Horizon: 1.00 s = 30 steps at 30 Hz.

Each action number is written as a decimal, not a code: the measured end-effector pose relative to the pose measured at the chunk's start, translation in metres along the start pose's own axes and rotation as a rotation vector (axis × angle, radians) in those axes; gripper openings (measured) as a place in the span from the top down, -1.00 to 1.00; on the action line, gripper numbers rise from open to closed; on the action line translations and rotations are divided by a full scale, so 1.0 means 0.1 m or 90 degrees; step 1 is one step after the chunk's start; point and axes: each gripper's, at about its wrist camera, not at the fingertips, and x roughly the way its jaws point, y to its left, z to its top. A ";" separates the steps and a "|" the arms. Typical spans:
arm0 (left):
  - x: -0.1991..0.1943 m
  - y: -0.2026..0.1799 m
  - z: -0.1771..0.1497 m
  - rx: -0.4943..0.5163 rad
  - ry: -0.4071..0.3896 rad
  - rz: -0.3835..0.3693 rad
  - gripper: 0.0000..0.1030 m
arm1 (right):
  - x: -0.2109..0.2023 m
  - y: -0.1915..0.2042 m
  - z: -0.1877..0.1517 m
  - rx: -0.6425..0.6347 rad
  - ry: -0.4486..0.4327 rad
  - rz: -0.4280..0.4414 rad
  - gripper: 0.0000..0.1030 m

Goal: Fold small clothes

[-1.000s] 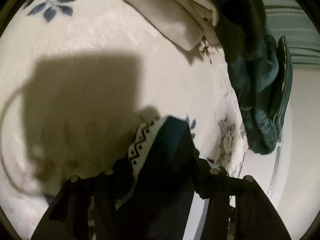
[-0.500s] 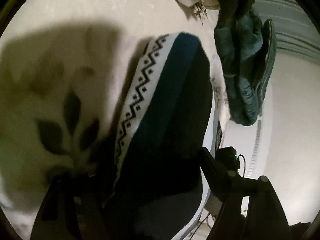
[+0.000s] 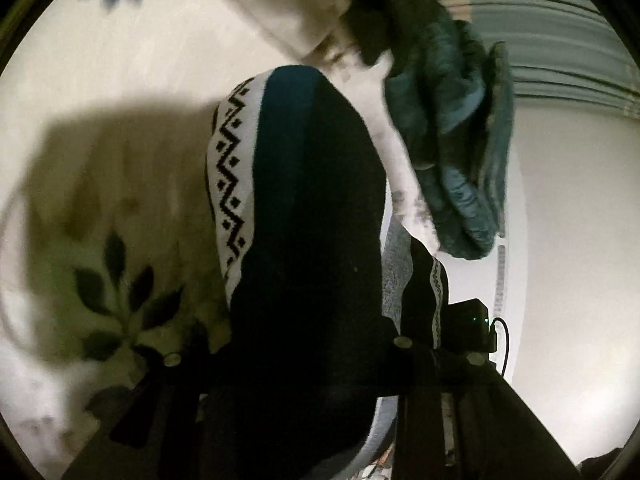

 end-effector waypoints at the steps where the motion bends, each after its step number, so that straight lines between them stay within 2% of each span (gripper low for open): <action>1: -0.08 -0.06 0.06 0.003 -0.002 -0.006 0.49 | -0.01 0.17 -0.01 -0.004 -0.008 0.000 0.31; 5: -0.52 -0.45 0.42 0.048 -0.007 -0.010 0.48 | -0.03 0.88 0.02 -0.028 -0.044 0.002 0.31; 8: -0.85 -0.79 0.82 0.082 -0.019 -0.011 0.48 | -0.01 1.47 0.19 -0.055 -0.070 0.006 0.31; 12: -1.20 -1.12 1.48 0.123 -0.052 0.015 0.45 | 0.20 2.19 0.73 -0.089 -0.091 0.015 0.31; 15: -1.39 -1.19 2.04 0.146 -0.080 0.049 0.44 | 0.47 2.52 1.22 -0.106 -0.087 0.022 0.31; 19: -1.49 -1.18 2.70 0.162 -0.109 0.095 0.43 | 0.90 2.82 1.84 -0.117 -0.083 0.012 0.31; 23: -1.56 -1.02 3.17 0.166 -0.113 0.132 0.43 | 1.27 2.94 2.29 -0.110 -0.073 0.005 0.31; 28: -1.46 -0.73 3.44 0.147 -0.075 0.204 0.34 | 1.65 2.97 2.58 -0.107 -0.051 -0.063 0.30; 30: -1.45 -0.70 3.45 0.150 -0.069 0.232 0.28 | 1.71 2.99 2.60 -0.118 -0.041 -0.116 0.12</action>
